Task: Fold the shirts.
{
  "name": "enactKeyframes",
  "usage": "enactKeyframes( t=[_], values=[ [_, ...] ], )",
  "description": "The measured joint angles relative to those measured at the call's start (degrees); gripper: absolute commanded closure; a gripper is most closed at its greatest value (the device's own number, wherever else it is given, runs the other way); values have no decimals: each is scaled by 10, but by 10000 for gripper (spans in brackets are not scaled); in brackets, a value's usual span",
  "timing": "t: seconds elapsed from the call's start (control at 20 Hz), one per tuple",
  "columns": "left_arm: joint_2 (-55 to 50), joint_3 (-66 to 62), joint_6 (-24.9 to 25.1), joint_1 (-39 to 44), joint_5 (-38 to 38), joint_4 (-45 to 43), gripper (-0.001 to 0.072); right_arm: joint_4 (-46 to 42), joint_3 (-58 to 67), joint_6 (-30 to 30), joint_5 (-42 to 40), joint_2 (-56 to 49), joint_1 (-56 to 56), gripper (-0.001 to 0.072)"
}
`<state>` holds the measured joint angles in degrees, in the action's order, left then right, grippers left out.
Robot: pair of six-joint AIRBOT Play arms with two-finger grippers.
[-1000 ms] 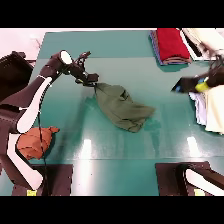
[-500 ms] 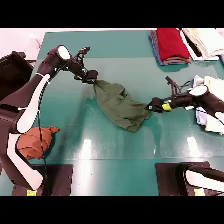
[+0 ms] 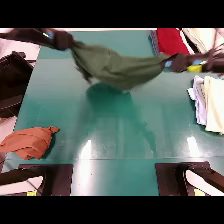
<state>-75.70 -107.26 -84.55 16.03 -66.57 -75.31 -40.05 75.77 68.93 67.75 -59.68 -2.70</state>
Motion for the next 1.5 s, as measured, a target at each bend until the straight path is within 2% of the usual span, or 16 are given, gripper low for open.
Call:
enactKeyframes(
  t=[0.25,0.5,0.55,0.6,0.65,0.85,1.2,1.5],
  values=[
    [90,12,5,64,6,-25,682,-90,75,65,68,59,-5,692],
    [69,126,6,142,-2,-37,679,-170,11,89,109,72,30,692],
    [58,159,6,154,-2,-37,640,-182,-10,90,109,72,36,692],
    [47,195,6,164,-1,-35,340,-191,-31,92,107,73,40,692],
    [38,226,6,169,1,-28,166,-197,-52,94,101,74,42,692],
    [34,292,-10,159,3,0,169,-208,-100,96,92,75,37,691],
    [91,335,-44,12,20,2,170,-210,-117,97,80,75,23,691],
    [29,454,-52,-23,75,80,170,-210,-119,97,64,75,22,691]
  ],
)
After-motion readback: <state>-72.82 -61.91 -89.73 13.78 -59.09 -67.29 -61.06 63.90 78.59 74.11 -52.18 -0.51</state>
